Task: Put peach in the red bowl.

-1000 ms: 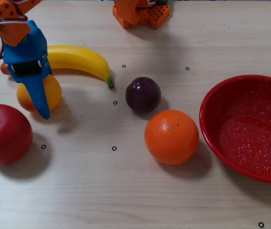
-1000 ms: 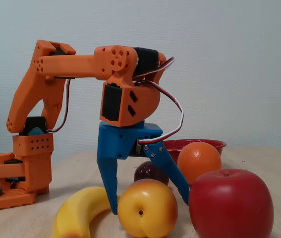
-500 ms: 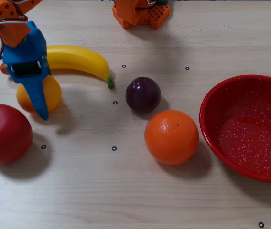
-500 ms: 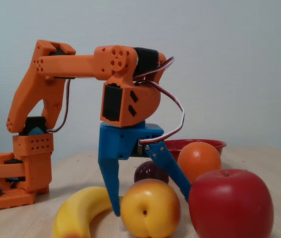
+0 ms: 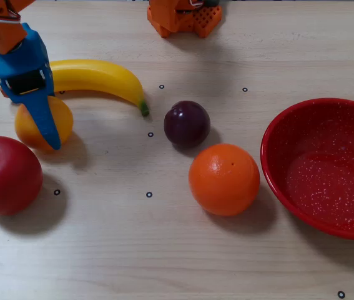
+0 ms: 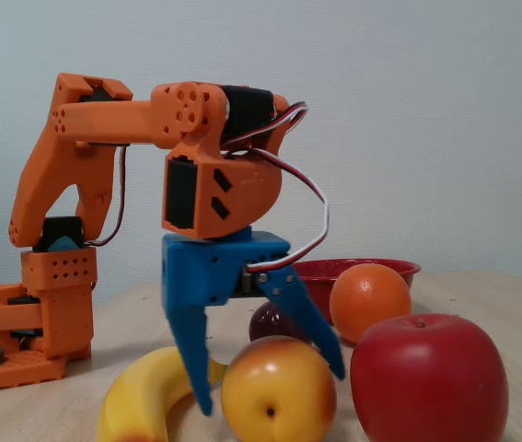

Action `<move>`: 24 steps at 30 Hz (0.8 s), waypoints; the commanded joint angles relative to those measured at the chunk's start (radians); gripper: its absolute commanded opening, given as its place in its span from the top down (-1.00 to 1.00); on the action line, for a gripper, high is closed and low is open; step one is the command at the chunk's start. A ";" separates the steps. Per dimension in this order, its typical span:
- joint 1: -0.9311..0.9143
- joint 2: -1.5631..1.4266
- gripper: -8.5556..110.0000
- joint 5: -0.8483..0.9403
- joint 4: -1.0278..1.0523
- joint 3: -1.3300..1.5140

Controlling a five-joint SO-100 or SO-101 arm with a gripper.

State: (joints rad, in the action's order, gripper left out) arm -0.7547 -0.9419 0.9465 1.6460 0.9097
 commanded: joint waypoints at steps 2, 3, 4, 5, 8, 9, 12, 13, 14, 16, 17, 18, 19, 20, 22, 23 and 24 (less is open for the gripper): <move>-0.026 -0.074 0.13 0.055 -0.043 -0.017; -0.026 -0.074 0.13 0.060 -0.051 -0.014; -0.026 -0.074 0.13 0.064 -0.054 -0.011; -0.026 -0.074 0.13 0.064 -0.054 -0.011; -0.025 -0.074 0.13 0.066 -0.051 -0.011; -0.023 -0.074 0.13 0.066 -0.051 -0.011; -0.025 -0.075 0.13 0.072 -0.054 -0.009; -0.025 -0.077 0.13 0.075 -0.058 -0.009; -0.026 -0.078 0.13 0.081 -0.063 -0.009; -0.029 -0.081 0.13 0.097 -0.074 -0.009; -0.031 -0.083 0.13 0.106 -0.075 -0.009; -0.034 -0.086 0.13 0.118 -0.075 -0.009; -0.035 -0.091 0.13 0.132 -0.075 -0.009; -0.040 -0.095 0.14 0.149 -0.075 -0.009; -0.048 -0.104 0.15 0.195 -0.078 -0.009; -0.054 -0.110 0.15 0.222 -0.081 -0.009; -0.058 -0.114 0.16 0.247 -0.084 -0.009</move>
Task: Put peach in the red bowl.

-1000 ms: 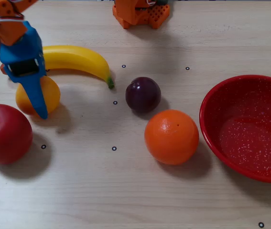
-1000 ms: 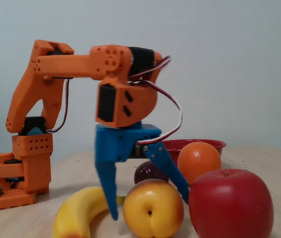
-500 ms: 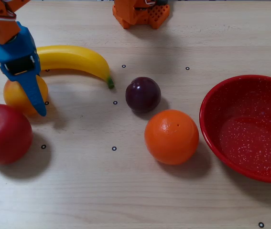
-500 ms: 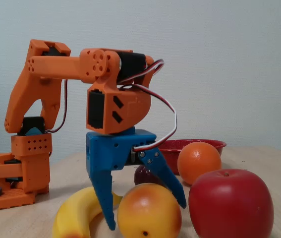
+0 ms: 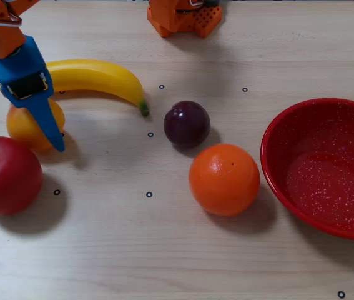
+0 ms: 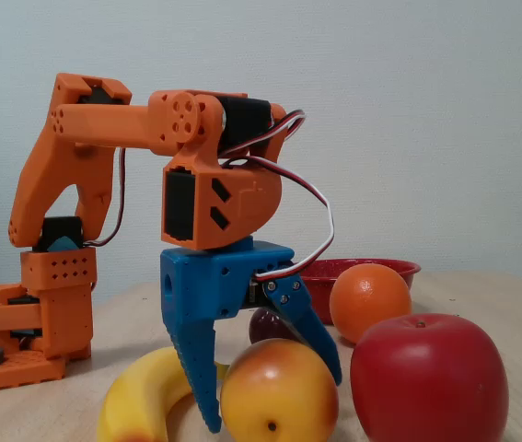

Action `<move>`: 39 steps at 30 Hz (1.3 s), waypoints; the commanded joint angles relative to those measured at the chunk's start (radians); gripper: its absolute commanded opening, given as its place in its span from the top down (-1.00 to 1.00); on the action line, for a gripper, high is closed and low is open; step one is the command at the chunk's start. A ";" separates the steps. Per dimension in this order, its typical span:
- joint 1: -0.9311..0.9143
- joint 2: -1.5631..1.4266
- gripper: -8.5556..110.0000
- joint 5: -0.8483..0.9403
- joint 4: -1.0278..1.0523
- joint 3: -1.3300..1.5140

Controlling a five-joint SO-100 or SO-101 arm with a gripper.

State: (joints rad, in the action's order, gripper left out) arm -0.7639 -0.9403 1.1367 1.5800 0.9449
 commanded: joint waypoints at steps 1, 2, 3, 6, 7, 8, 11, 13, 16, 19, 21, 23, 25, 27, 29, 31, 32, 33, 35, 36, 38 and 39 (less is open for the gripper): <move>-0.055 -0.118 0.16 0.084 -0.023 -0.046; -0.060 -0.120 0.16 0.110 -0.029 -0.049; -0.066 -0.121 0.15 0.141 -0.038 -0.049; -0.081 -0.126 0.14 0.236 -0.080 -0.049; -0.086 -0.127 0.13 0.265 -0.095 -0.049; -0.089 -0.127 0.12 0.291 -0.112 -0.049; -0.097 -0.130 0.11 0.360 -0.156 -0.049; -0.097 -0.129 0.11 0.382 -0.181 -0.046; -0.092 -0.126 0.11 0.391 -0.195 -0.041; -0.092 -0.130 0.11 0.408 -0.224 -0.025; -0.092 -0.132 0.11 0.423 -0.252 -0.014; -0.092 -0.132 0.11 0.430 -0.290 0.000; -0.092 -0.132 0.11 0.445 -0.328 0.015; -0.092 -0.132 0.11 0.446 -0.351 0.023; -0.094 -0.132 0.11 0.453 -0.371 0.034; -0.094 -0.132 0.11 0.457 -0.385 0.040; -0.094 -0.132 0.11 0.457 -0.387 0.040; -0.094 -0.135 0.11 0.460 -0.387 0.040; -0.094 -0.137 0.10 0.466 -0.393 0.040; -0.094 -0.137 0.10 0.469 -0.399 0.040; -0.092 -0.135 0.10 0.476 -0.422 0.048; -0.092 -0.135 0.10 0.480 -0.430 0.049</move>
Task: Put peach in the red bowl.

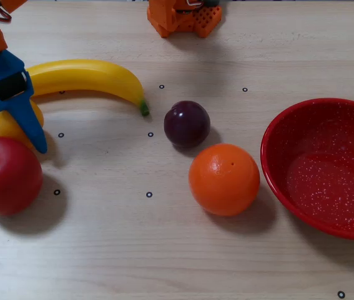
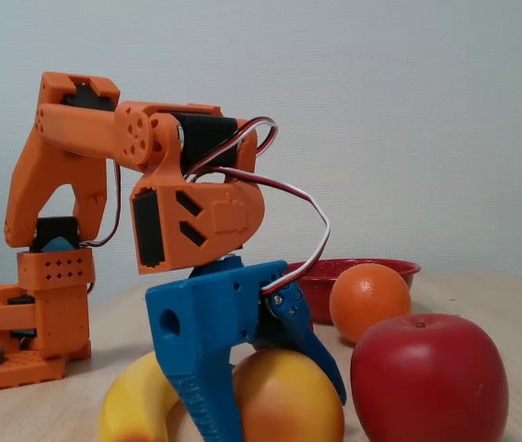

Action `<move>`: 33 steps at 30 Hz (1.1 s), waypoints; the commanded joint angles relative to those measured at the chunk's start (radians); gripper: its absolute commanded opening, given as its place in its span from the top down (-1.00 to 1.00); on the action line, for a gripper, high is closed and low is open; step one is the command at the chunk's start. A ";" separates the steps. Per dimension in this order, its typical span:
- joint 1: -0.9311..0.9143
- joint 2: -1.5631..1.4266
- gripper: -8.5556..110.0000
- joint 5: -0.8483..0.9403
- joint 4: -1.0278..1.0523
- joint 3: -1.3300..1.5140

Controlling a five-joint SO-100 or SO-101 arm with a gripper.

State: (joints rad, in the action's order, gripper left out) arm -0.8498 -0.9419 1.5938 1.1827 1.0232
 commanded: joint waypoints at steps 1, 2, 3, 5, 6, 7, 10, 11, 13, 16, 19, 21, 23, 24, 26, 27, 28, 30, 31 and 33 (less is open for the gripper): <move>-0.006 -0.133 0.10 0.023 -0.038 -0.028; -0.005 -0.133 0.10 0.028 -0.051 -0.023; -0.005 -0.133 0.11 0.028 -0.063 -0.018; -0.002 -0.133 0.11 0.025 -0.066 -0.018; -0.002 -0.133 0.11 0.025 -0.066 -0.018; -0.002 -0.133 0.12 0.025 -0.066 -0.018; -0.002 -0.132 0.14 0.026 -0.066 -0.018; -0.002 -0.132 0.14 0.025 -0.066 -0.017; -0.002 -0.132 0.14 0.026 -0.067 -0.017; 0.002 -0.133 0.17 0.026 -0.071 -0.017; 0.003 -0.135 0.19 0.026 -0.072 -0.017; 0.003 -0.135 0.22 0.028 -0.072 -0.017; 0.005 -0.135 0.25 0.026 -0.072 -0.017; 0.005 -0.135 0.28 0.026 -0.072 -0.015; 0.005 -0.137 0.33 0.028 -0.072 -0.015; 0.005 -0.137 0.35 0.028 -0.072 -0.015; 0.005 -0.137 0.38 0.032 -0.072 -0.015; 0.005 -0.137 0.43 0.038 -0.072 -0.014; 0.005 -0.137 0.45 0.040 -0.072 -0.014; 0.005 -0.137 0.51 0.046 -0.072 -0.011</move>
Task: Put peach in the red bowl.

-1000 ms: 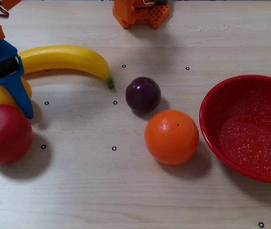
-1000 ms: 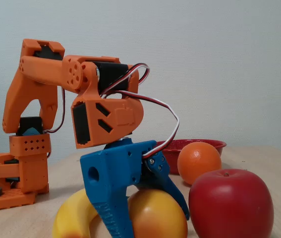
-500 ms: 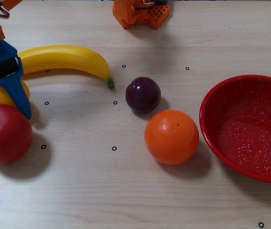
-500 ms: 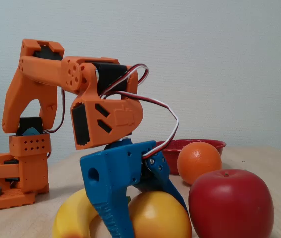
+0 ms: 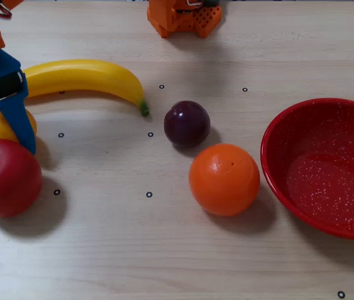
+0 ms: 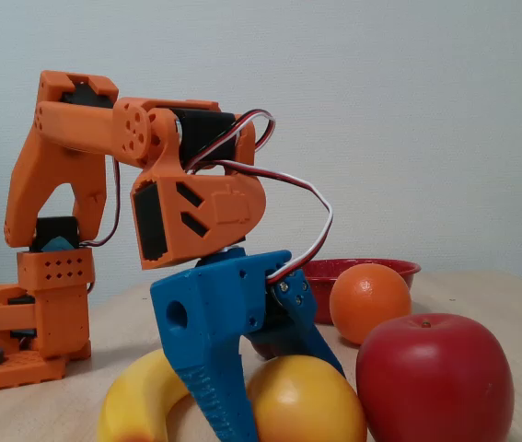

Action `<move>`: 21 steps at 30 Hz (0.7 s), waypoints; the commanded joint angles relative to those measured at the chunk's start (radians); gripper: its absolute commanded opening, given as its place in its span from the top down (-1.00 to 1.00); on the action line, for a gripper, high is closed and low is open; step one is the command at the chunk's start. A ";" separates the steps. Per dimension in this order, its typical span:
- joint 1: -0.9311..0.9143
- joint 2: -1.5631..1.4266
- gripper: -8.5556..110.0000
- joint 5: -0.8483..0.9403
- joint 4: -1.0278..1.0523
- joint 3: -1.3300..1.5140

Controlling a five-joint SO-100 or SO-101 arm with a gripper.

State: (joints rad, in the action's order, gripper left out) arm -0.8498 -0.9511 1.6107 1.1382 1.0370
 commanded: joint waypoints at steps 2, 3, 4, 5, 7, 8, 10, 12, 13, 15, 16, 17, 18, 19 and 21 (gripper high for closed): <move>0.005 -0.127 0.62 0.037 -0.028 -0.020; 0.005 -0.127 0.67 0.038 -0.028 -0.018; 0.005 -0.129 0.74 0.040 -0.028 -0.017; 0.005 -0.129 0.82 0.044 -0.028 -0.015; 0.005 -0.129 0.86 0.049 -0.026 -0.015; 0.003 -0.129 0.86 0.057 -0.026 -0.014; -0.002 -0.130 0.86 0.084 -0.025 -0.011; -0.003 -0.135 0.86 0.101 -0.009 -0.011; -0.005 -0.141 0.86 0.109 0.011 -0.015; -0.003 -0.155 0.86 0.106 0.054 -0.026; -0.002 -0.166 0.86 0.103 0.072 -0.026; 0.002 -0.176 0.86 0.094 0.086 -0.026; 0.002 -0.190 0.86 0.094 0.103 -0.026; 0.003 -0.204 0.86 0.081 0.117 -0.026; 0.006 -0.233 0.86 0.064 0.144 -0.023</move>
State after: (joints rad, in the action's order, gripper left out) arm -0.8483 -0.9817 1.6920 1.2441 1.0385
